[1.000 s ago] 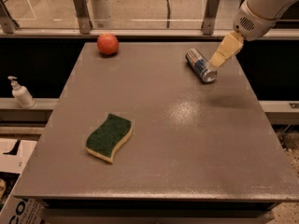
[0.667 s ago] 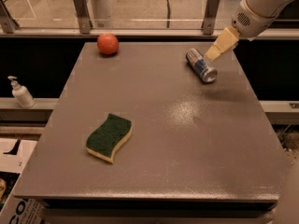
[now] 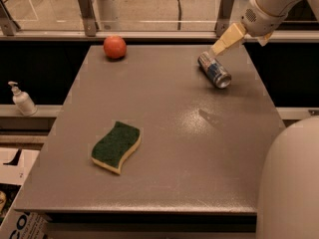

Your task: Place redbull can upright

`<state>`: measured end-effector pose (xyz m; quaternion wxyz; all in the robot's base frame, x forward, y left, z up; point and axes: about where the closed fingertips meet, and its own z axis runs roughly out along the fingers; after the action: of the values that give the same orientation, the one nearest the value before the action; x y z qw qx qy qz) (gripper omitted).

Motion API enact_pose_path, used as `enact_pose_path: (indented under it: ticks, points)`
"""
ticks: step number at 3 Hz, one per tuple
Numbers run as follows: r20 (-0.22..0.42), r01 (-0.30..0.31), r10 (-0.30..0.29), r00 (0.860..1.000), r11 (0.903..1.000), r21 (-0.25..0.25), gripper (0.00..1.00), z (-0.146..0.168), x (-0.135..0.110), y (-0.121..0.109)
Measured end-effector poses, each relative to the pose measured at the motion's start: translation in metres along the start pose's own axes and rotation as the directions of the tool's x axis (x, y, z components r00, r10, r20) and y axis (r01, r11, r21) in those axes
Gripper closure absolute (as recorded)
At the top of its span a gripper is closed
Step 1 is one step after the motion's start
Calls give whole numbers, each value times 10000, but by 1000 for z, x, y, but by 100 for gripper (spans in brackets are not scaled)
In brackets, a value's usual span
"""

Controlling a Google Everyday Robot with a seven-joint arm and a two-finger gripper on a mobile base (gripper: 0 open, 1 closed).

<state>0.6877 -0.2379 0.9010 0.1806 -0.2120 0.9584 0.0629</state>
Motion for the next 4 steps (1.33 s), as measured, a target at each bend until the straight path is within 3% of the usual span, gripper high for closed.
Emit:
enact_pose_path:
  ticks: [2,4]
  points:
    - [310,-1444,1449,9890,9894,-167,0,4,-10,13]
    - [315,-1884,1883,9816,9821,10,0,10,-14,42]
